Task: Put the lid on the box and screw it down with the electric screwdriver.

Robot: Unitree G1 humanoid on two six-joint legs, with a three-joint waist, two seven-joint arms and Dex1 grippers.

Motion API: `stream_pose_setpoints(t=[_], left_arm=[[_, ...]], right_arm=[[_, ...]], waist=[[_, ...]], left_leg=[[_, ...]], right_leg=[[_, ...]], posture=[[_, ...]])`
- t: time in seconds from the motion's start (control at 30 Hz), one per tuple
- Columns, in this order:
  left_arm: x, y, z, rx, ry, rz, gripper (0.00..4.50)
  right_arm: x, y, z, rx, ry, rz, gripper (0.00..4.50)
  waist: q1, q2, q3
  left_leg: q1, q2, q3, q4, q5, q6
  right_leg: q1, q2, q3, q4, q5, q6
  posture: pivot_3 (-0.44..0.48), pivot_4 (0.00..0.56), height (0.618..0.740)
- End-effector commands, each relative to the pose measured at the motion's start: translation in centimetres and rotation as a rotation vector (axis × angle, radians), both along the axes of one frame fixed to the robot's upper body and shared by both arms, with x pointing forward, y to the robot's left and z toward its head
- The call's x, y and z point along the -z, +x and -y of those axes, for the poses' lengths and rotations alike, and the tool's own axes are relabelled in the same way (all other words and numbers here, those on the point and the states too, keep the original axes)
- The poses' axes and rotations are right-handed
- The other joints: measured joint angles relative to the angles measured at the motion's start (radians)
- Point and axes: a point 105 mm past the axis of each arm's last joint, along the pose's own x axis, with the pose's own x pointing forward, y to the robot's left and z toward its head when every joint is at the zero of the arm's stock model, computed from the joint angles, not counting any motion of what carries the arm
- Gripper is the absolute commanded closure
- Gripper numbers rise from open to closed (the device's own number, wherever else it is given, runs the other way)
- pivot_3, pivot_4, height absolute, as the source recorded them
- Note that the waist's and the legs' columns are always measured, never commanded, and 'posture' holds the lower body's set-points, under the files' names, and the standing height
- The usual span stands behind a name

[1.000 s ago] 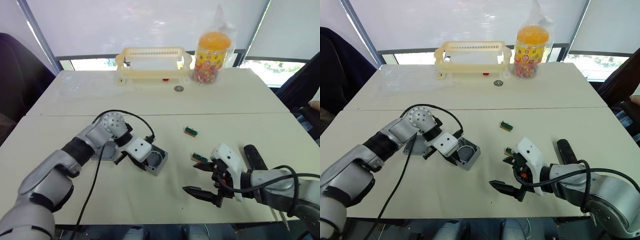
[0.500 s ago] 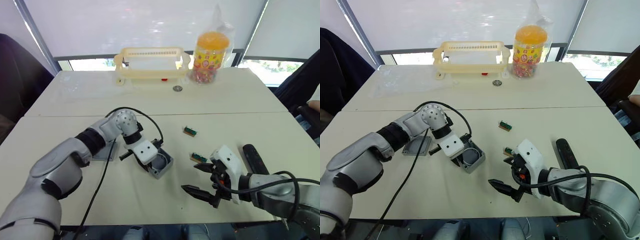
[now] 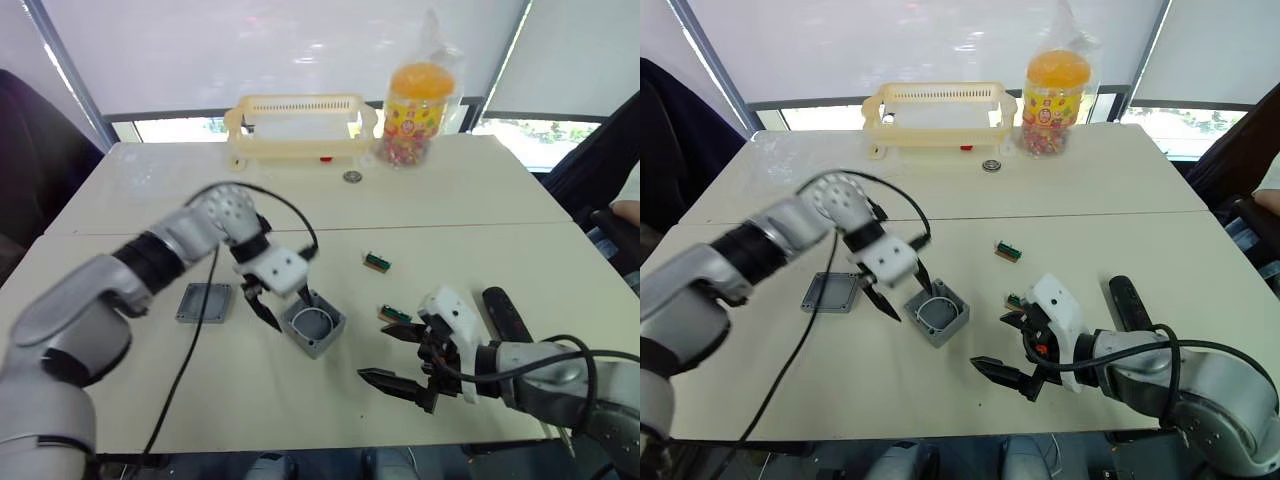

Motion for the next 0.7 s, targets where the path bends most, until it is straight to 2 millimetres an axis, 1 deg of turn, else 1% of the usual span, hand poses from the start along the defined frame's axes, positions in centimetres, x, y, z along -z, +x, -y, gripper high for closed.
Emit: stream_pose_setpoints(t=[0.03, 0.1, 0.17, 0.2, 0.23, 0.27, 0.33, 0.37, 0.43, 0.53, 0.63, 0.7], left_arm=[[-4.9, 0.3, -1.2, -0.194, -0.180, -0.050, 1.34], [-6.5, 0.9, -3.1, -0.405, -0.308, -0.130, 1.34], [-6.6, 1.7, -5.0, -0.619, -0.407, -0.163, 0.79], [-6.3, 2.0, -6.1, -0.722, -0.444, -0.167, 0.49], [-5.9, 2.1, -6.9, -0.801, -0.464, -0.166, 0.03], [-5.4, 2.1, -7.9, -0.893, -0.491, -0.167, 0.03], [-4.3, 2.5, -10.3, -1.136, -0.557, -0.128, 0.03], [-3.9, 2.4, -11.2, -1.223, -0.582, -0.103, 0.03], [-3.0, 2.4, -13.5, -1.447, -0.621, -0.070, 0.03], [-0.6, 1.1, -16.3, -1.704, -0.645, -0.083, 0.03], [1.4, 0.0, -17.8, -1.868, -0.619, -0.108, 0.03], [2.7, -0.5, -18.9, -1.984, -0.560, -0.121, 0.03]], right_arm=[[-2.5, 1.0, 0.1, -0.019, 0.063, 0.084, 0.00], [-3.6, 1.6, -0.2, -0.050, 0.096, 0.127, 0.00], [-3.9, 1.7, -0.6, -0.098, 0.084, 0.159, 0.00], [-4.0, 1.9, -0.7, -0.122, 0.076, 0.177, 0.00], [-4.1, 2.1, -0.9, -0.144, 0.071, 0.190, 0.00], [-4.4, 2.4, -1.0, -0.165, 0.072, 0.208, 0.00], [-5.1, 3.8, -1.3, -0.179, 0.078, 0.268, 0.00], [-5.2, 4.4, -1.3, -0.175, 0.077, 0.286, 0.00], [-4.9, 5.0, -1.6, -0.183, 0.059, 0.305, 0.00], [-4.3, 5.0, -2.8, -0.230, 0.073, 0.293, 0.00], [-3.9, 4.8, -3.7, -0.273, 0.078, 0.281, 0.00], [-3.8, 4.6, -4.1, -0.308, 0.073, 0.276, 0.00]], waist=[[-0.005, 0.000, 0.000], [-0.013, 0.001, 0.000], [-0.019, 0.001, 0.000], [-0.023, 0.001, 0.000], [-0.027, 0.001, 0.000], [-0.029, 0.001, 0.000], [-0.031, 0.001, 0.000], [-0.033, 0.000, 0.000], [-0.031, -0.001, 0.001], [-0.026, -0.001, 0.001], [-0.018, -0.001, 0.001], [-0.005, -0.001, 0.001]], left_leg=[[0.000, 0.000, 0.000, 0.000, 0.000, 0.000], [0.000, 0.000, 0.000, 0.000, 0.000, 0.000], [0.002, 0.000, 0.001, 0.000, 0.000, 0.000], [0.002, 0.000, 0.000, 0.000, 0.000, 0.001], [0.002, 0.001, -0.001, 0.000, -0.001, 0.001], [0.003, 0.001, -0.001, 0.000, -0.001, 0.001], [0.003, 0.002, -0.002, 0.000, 0.000, 0.001], [0.003, 0.002, -0.001, 0.000, 0.000, 0.001], [0.003, 0.002, -0.001, 0.000, 0.000, 0.000], [0.002, 0.001, -0.001, 0.000, 0.000, -0.001], [0.002, 0.001, -0.001, 0.000, 0.002, -0.003], [0.002, 0.001, -0.001, 0.000, 0.003, -0.005]], right_leg=[[0.000, 0.000, 0.000, 0.000, 0.000, 0.000], [0.000, 0.001, 0.000, 0.000, 0.000, 0.000], [0.000, 0.003, 0.001, 0.002, -0.001, 0.001], [0.000, 0.004, 0.001, 0.003, -0.001, 0.001], [0.000, 0.004, 0.001, 0.005, -0.002, 0.002], [-0.001, 0.004, 0.001, 0.006, -0.003, 0.002], [-0.001, 0.004, 0.002, 0.007, -0.003, 0.002], [-0.001, 0.003, 0.002, 0.008, -0.003, 0.002], [-0.002, 0.003, 0.003, 0.008, -0.003, 0.001], [-0.002, 0.003, 0.003, 0.009, -0.003, 0.001], [-0.003, 0.003, 0.003, 0.009, -0.003, 0.001], [-0.003, 0.002, 0.003, 0.009, -0.002, 0.000]], posture=[[0.000, 0.150, 0.740], [0.000, 0.150, 0.740], [0.000, 0.150, 0.740], [0.000, 0.150, 0.740], [0.000, 0.150, 0.740], [0.000, 0.150, 0.740], [0.000, 0.150, 0.740], [0.000, 0.150, 0.740], [0.000, 0.150, 0.740], [0.000, 0.150, 0.740], [0.000, 0.150, 0.740], [0.000, 0.150, 0.740]])
